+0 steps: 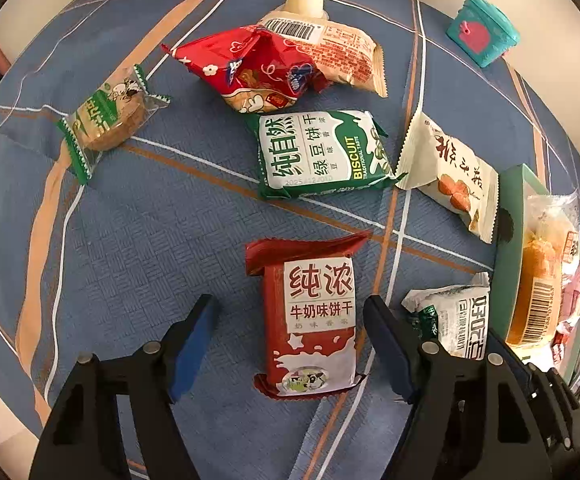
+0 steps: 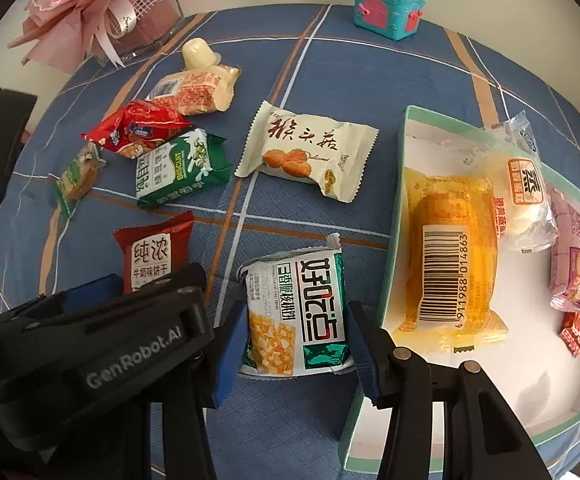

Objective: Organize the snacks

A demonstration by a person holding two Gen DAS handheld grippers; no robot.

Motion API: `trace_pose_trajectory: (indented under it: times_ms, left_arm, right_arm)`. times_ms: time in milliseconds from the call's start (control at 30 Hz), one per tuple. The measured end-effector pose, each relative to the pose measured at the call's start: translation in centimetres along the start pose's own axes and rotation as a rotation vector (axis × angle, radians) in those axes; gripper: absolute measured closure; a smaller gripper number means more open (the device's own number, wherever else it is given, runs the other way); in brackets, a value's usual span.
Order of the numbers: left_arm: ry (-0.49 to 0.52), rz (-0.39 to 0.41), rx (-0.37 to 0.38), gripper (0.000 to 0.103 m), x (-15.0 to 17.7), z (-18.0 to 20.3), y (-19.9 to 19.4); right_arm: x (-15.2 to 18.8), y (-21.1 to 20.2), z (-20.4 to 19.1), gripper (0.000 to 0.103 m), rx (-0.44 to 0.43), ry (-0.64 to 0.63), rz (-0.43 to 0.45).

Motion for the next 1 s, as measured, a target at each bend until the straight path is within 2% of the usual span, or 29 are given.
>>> trace_pose_trajectory:
  times_ms: [133, 467, 700, 1000]
  left_arm:
    - [0.028, 0.012, -0.035, 0.036, -0.5, -0.3, 0.0]
    - [0.047, 0.026, -0.039, 0.038, -0.5, 0.0, 0.4]
    - [0.008, 0.04, -0.038, 0.06, -1.1, -1.2, -0.6]
    - [-0.02, 0.045, -0.018, 0.061, -1.6, -2.1, -0.8]
  right_arm:
    - [0.0, 0.3, -0.7, 0.051, 0.005, -0.016, 0.003]
    - [0.7, 2.4, -1.6, 0.05, 0.012, -0.032, -0.011]
    - [0.7, 2.7, -1.6, 0.051, 0.004, -0.024, -0.019]
    - [0.6, 2.0, -1.0, 0.051, -0.009, -0.011, -0.03]
Point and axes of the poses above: each gripper's, at about its wrist camera, not at the fingertips, and y roughly the way its jaws point, z to its right, x to its underside, the point moved 9 cm from there along y, roughly the way its jaws point, and after that the axes turned 6 degrees about z, right-handed, at the moved point
